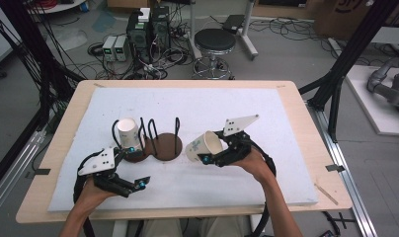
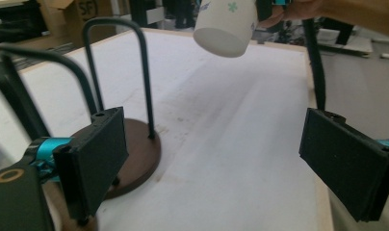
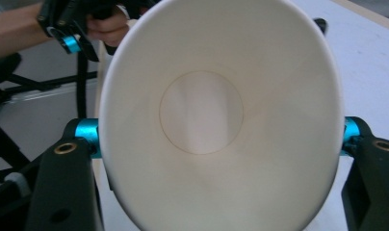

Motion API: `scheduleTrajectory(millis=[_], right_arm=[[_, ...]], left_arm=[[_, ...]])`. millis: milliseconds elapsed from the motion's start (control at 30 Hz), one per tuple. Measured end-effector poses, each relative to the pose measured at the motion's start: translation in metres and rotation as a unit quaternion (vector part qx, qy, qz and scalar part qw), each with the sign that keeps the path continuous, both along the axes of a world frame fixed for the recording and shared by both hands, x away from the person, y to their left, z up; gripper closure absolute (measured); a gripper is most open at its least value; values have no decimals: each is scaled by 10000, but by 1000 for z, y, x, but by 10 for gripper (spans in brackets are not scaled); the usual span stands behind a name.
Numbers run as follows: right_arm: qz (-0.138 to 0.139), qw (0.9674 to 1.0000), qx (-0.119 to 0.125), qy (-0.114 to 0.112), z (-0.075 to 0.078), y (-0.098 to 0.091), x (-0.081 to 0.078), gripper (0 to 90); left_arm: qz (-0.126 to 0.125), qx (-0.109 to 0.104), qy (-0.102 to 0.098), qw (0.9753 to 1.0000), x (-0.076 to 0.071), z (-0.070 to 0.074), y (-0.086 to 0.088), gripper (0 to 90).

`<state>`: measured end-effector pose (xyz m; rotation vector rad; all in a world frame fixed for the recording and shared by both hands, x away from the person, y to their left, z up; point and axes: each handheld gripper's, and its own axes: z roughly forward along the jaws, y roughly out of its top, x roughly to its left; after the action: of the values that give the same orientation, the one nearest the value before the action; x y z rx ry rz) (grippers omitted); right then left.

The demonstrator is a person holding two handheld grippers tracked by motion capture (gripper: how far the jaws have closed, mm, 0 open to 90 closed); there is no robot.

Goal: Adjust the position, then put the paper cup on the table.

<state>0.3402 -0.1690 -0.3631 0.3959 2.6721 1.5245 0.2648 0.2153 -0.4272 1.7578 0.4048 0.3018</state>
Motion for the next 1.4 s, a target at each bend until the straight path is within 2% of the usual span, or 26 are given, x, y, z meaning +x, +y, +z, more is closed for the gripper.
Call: scheduleTrajectory(millis=[67, 133, 167, 267, 300, 333, 400, 467, 500, 533, 567, 600, 633, 700, 733, 800, 933, 1167, 1400], right_arm=[[-227, 9996, -148, 44, 0, -3, 4, 298], [-263, 9995, -197, 39, 0, -3, 5, 298], [-429, 9981, -446, 51, 0, -4, 8, 298], [-576, 9961, -671, 41, 3, -3, 11, 298], [-576, 9961, -671, 41, 3, -3, 11, 298], [-662, 9947, -785, 8, 6, -3, 13, 298], [-692, 9939, -863, -39, 7, -2, 15, 298], [-752, 9923, -978, -49, 8, -2, 16, 297], [-752, 9923, -978, -49, 8, -2, 16, 297], [-814, 9910, -1064, -66, 9, -1, 18, 298], [-814, 9910, -1064, -66, 9, -1, 18, 298], [-837, 9904, -1102, -73, 10, -1, 19, 298], [-902, 9883, -1225, -100, 11, -1, 21, 298], [-929, 9878, -1247, -97, 12, -1, 22, 298], [-933, 9878, -1244, -113, 13, -1, 23, 298], [-926, 9874, -1283, -99, 13, 0, 24, 298], [-943, 9866, -1328, -103, 13, 0, 25, 298], [-1013, 9853, -1374, -85, 13, -2, 26, 298], [-1035, 9845, -1414, -98, 15, -1, 25, 298]], left_arm=[[196, 14, -27, 9998, -2, -3, 10, 99], [295, 58, -26, 9995, -3, -4, 13, 99], [498, 108, -76, 9987, -6, -6, 19, 101], [674, 99, -50, 9977, -9, -11, 28, 101], [674, 99, -50, 9977, -9, -11, 28, 101], [804, 73, -4, 9967, -10, -14, 34, 101], [982, 67, -13, 9951, -12, -17, 40, 101], [1037, 53, 1, 9946, -12, -18, 43, 101], [1111, 36, 5, 9938, -13, -19, 46, 101], [1284, 38, 0, 9917, -12, -20, 53, 101], [1284, 38, 0, 9917, -12, -20, 53, 101], [1380, 29, 4, 9904, -12, -21, 56, 101], [1467, 25, -3, 9892, -11, -22, 58, 101], [1576, -20, 12, 9875, -10, -24, 62, 101], [1732, -34, -11, 9849, -8, -24, 65, 101], [1826, -41, -1, 9832, -5, -25, 66, 101], [1894, -3, 0, 9819, -2, -27, 66, 101], [1898, -33, 93, 9818, 1, -31, 67, 101], [1922, -93, 63, 9813, 0, -31, 69, 101]])
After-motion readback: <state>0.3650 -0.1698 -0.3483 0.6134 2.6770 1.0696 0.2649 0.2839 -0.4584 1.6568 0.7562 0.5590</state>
